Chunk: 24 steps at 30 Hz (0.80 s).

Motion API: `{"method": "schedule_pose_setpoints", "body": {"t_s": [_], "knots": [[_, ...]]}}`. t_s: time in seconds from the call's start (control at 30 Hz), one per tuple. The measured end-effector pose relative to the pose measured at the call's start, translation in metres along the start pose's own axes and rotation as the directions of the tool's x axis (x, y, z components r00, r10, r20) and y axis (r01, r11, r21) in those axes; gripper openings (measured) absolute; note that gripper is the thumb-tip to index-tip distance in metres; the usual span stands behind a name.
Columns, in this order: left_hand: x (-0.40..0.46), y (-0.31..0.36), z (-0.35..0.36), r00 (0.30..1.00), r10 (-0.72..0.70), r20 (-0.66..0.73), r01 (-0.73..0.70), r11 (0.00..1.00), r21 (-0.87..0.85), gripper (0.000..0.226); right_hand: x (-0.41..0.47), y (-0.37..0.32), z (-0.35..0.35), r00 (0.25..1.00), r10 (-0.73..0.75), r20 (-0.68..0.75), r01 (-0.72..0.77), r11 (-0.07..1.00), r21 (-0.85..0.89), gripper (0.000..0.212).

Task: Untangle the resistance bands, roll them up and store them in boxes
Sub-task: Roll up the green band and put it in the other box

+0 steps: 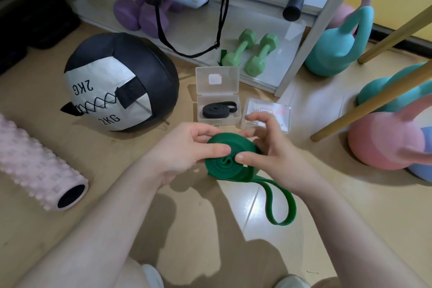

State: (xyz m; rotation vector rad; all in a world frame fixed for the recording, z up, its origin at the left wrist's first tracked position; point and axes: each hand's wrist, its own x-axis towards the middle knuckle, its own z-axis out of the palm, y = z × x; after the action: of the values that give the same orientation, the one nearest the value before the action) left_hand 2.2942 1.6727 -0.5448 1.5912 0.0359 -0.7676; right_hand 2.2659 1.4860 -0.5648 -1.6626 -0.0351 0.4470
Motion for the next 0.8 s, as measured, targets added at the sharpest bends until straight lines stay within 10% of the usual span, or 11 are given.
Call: {"method": "schedule_pose_setpoints", "body": {"t_s": [0.3, 0.8], "knots": [[0.007, 0.006, -0.004, 0.965, 0.163, -0.207, -0.224, 0.922, -0.316, 0.032, 0.008, -0.007, 0.007, 0.974, -0.178, -0.139, 0.155, 0.975, -0.161, 0.052], [0.019, -0.008, 0.005, 0.971, 0.205, -0.122, -0.238, 0.833, -0.5, 0.042, 0.012, -0.008, 0.018, 0.942, -0.21, -0.263, 0.221, 0.975, 0.013, 0.05]]}}
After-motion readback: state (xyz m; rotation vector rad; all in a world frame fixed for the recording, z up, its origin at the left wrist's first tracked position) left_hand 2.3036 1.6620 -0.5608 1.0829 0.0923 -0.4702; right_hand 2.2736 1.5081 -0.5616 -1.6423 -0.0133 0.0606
